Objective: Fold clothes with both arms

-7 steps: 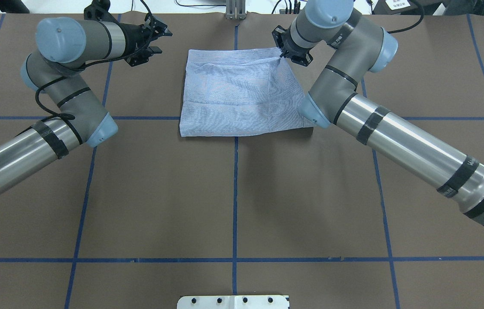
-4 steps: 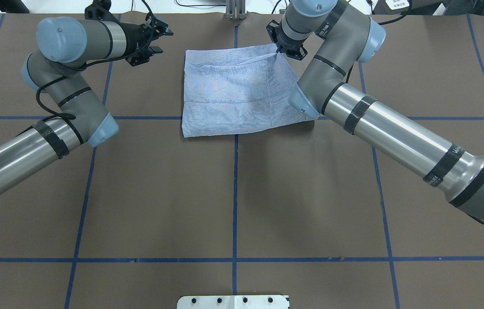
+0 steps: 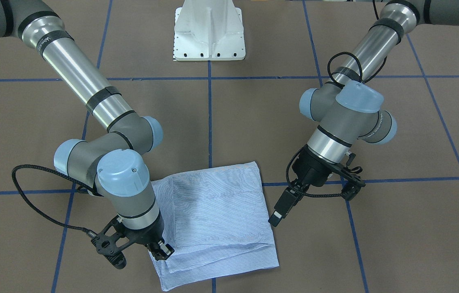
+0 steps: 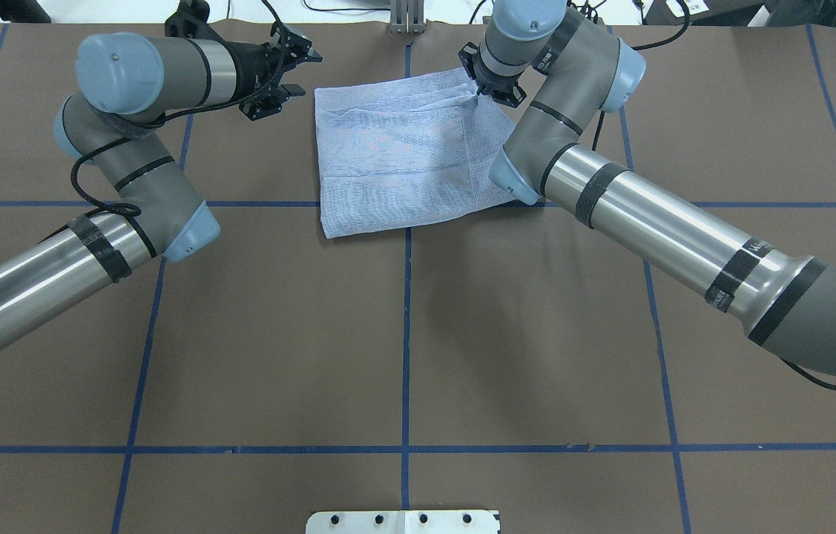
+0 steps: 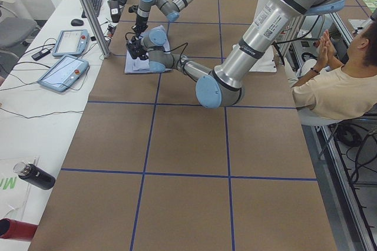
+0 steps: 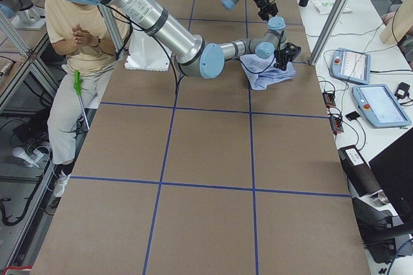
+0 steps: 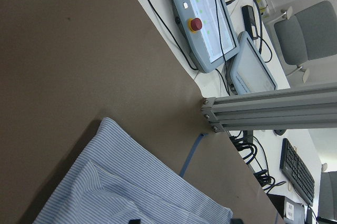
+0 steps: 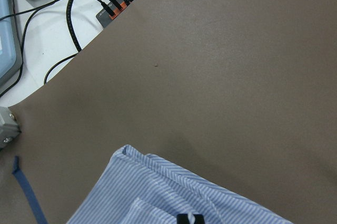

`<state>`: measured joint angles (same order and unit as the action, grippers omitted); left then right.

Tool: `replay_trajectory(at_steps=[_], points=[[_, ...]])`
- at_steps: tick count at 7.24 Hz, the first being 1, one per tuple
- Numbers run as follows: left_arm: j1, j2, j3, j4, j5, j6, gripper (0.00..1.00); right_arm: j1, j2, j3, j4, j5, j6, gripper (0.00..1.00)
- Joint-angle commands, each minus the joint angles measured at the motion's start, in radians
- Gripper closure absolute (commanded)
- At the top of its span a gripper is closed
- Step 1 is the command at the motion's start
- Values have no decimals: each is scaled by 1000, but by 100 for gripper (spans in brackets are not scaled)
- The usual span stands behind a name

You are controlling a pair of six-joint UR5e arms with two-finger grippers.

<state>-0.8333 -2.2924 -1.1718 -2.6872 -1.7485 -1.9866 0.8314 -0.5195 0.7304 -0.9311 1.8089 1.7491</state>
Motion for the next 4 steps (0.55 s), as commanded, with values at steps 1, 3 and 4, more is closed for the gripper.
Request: replay_trajectory(at_steps=[1,3,4], points=[[0,2,-3,0,0,0,36,-6,16,-44,12,-20,0,100],[0,8,-3,0,0,3,34,-6,16,-57,32,-23,-2,1],[0,10,-3,0,0,8,33,-5,18,-55,31,-20,-5,0]])
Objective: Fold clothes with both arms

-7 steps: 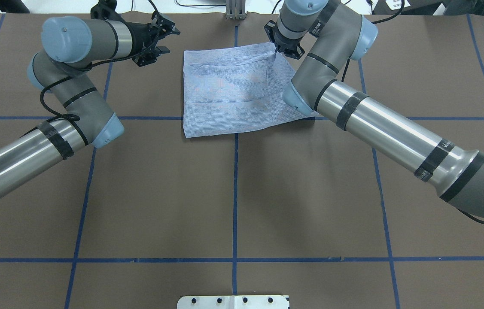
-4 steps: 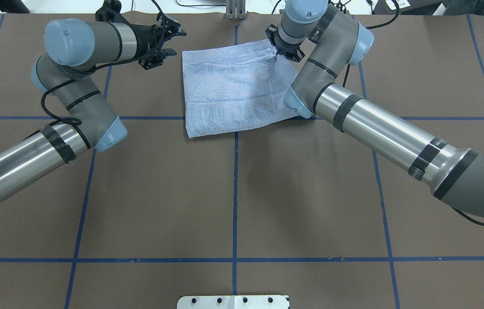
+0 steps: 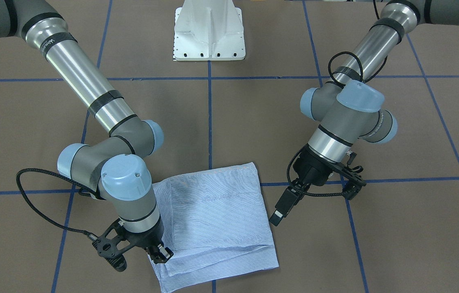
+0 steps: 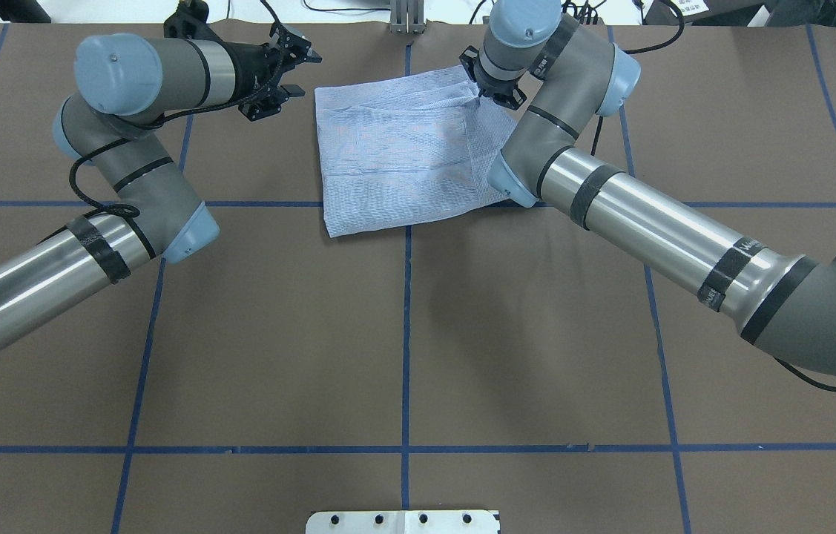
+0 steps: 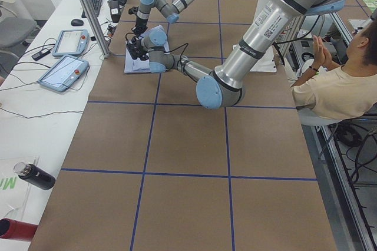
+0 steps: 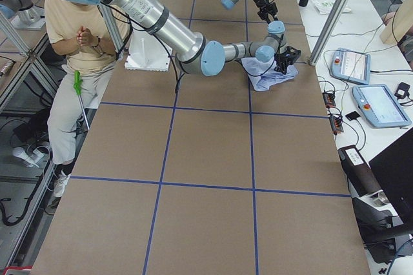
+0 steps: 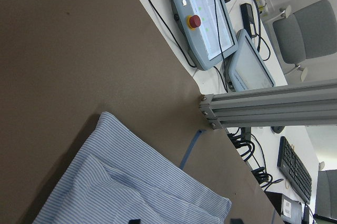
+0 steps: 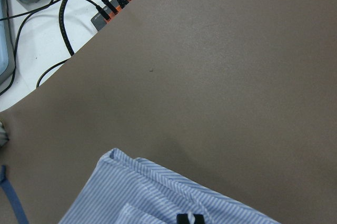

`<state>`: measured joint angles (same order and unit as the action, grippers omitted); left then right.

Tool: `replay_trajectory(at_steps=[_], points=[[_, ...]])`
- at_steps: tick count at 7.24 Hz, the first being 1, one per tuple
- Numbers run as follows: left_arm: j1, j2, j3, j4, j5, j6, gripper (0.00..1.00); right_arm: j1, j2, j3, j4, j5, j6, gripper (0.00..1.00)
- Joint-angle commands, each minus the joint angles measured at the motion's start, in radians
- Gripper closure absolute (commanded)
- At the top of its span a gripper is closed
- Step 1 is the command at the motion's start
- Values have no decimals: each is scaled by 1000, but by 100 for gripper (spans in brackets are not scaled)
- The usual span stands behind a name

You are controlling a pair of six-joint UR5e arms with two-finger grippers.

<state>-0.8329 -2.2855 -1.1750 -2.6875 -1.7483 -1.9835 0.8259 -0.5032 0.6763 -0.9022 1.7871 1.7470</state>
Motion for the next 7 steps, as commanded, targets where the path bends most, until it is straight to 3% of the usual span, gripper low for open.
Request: replay_trajectory(at_steps=[1,2,3,5,7], points=[[0,4,0,-2,-2,8,33,12,0,3,2,11,-39,0],[-2,4,0,-2,-2,9,33,47,-5,9,0,62,-69,0],[0,4,0,-2,-3,9,33,77,-39,90,-9,128,-70,0],[0,14,0,-3,-10,11,33,79,-182,399,-186,170,-63,0],[0,38,-23,-5,-16,15,35,85,-332,616,-210,253,-58,0]])
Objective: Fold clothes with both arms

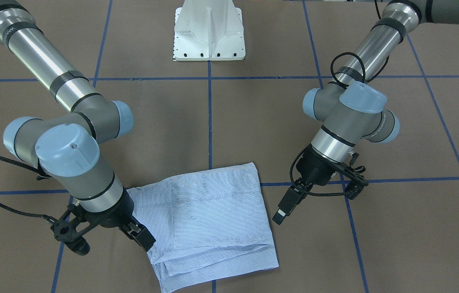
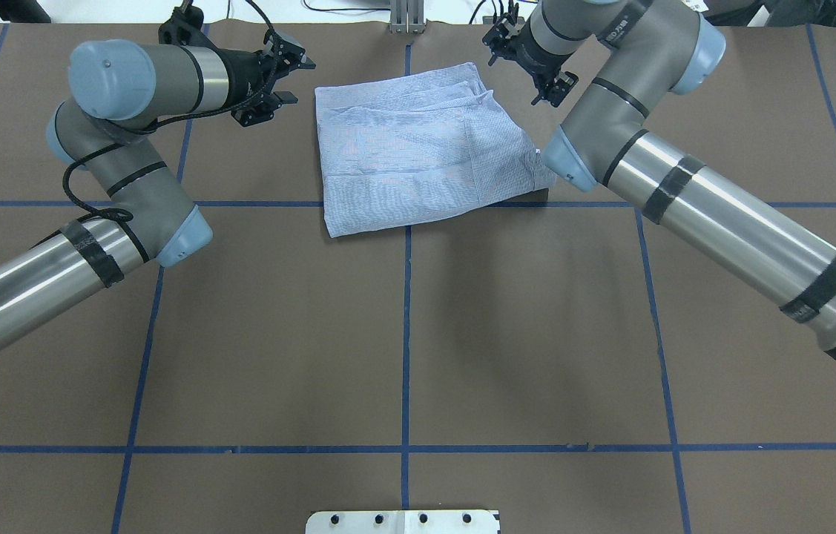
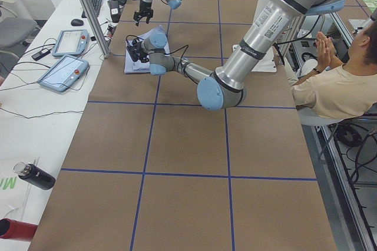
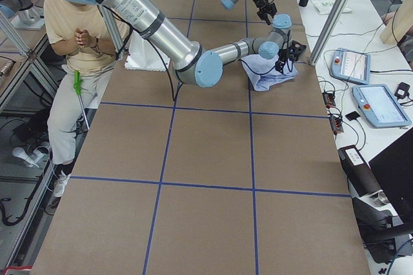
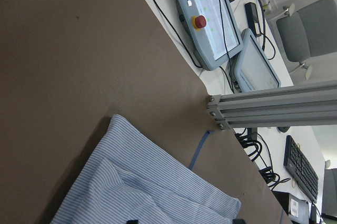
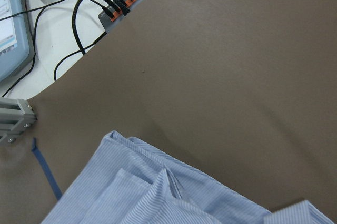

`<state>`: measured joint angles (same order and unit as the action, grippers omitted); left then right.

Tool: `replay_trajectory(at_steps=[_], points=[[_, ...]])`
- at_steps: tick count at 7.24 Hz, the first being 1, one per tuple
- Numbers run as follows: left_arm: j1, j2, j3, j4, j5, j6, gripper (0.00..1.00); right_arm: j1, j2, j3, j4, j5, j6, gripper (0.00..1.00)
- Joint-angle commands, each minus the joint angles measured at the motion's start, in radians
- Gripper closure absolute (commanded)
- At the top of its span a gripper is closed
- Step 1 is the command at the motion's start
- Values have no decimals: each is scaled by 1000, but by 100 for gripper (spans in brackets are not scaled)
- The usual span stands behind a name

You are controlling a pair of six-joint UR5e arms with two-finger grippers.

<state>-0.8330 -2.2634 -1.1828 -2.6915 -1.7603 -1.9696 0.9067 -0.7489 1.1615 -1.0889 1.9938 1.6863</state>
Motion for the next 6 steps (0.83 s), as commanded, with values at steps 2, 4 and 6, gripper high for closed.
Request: replay_trajectory(at_steps=[2,4,6], points=[[-6,130,-131,4,-62,97,37,50,-229,272,-31,126,-7,0],[-21,310,-277,7,-132,358,39,157,-347,351,-29,238,-104,0],[-105,471,-348,6,-262,662,40,230,-505,443,-32,258,-356,0]])
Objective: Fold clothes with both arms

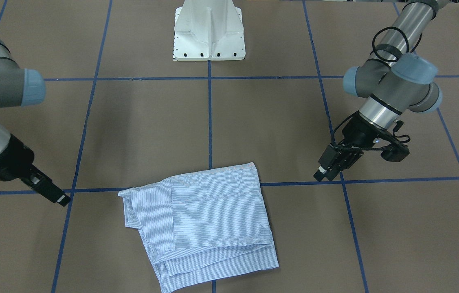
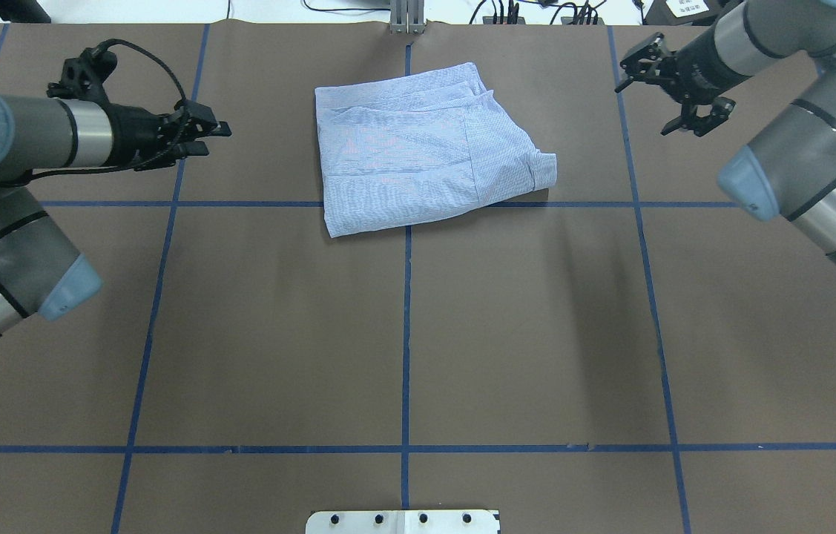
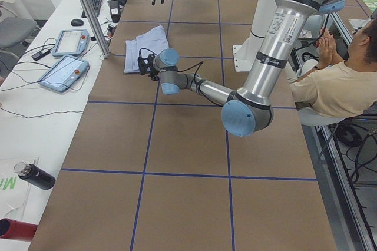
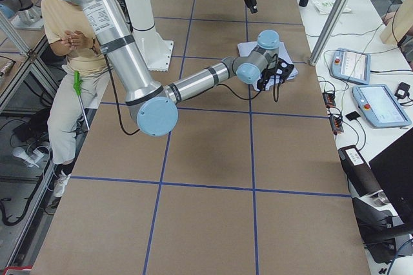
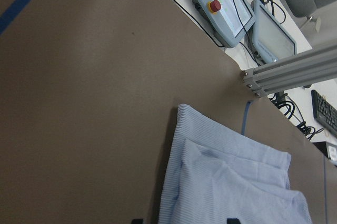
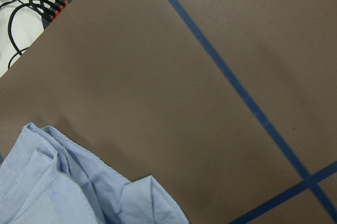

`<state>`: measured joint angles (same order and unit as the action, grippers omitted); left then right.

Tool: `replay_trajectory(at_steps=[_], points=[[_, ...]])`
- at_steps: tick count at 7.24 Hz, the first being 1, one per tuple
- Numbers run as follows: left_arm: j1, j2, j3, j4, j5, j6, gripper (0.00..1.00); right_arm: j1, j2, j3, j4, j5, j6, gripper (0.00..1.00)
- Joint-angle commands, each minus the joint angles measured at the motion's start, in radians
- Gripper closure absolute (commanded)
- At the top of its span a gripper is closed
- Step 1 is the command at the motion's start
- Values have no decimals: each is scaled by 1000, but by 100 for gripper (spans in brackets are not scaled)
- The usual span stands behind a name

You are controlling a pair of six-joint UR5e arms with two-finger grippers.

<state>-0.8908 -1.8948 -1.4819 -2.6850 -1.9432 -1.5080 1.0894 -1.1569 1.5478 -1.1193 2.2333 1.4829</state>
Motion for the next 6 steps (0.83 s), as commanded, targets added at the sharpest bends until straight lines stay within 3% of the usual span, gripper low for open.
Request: replay_trajectory(at_steps=[1,2,3,5,6], points=[[-119,178,-73,1,-156,389,41,103,-180,73,-2,72,-315,0],[-220,227,-72,19,-240,593,42,148,-248,75,-2,103,-475,0],[-308,243,-75,125,-296,815,42,183,-323,72,-4,106,-659,0],[-436,260,-104,448,-300,1248,42,240,-397,74,-36,117,-874,0],[-466,258,-116,579,-301,1376,41,259,-447,75,-36,118,-963,0]])
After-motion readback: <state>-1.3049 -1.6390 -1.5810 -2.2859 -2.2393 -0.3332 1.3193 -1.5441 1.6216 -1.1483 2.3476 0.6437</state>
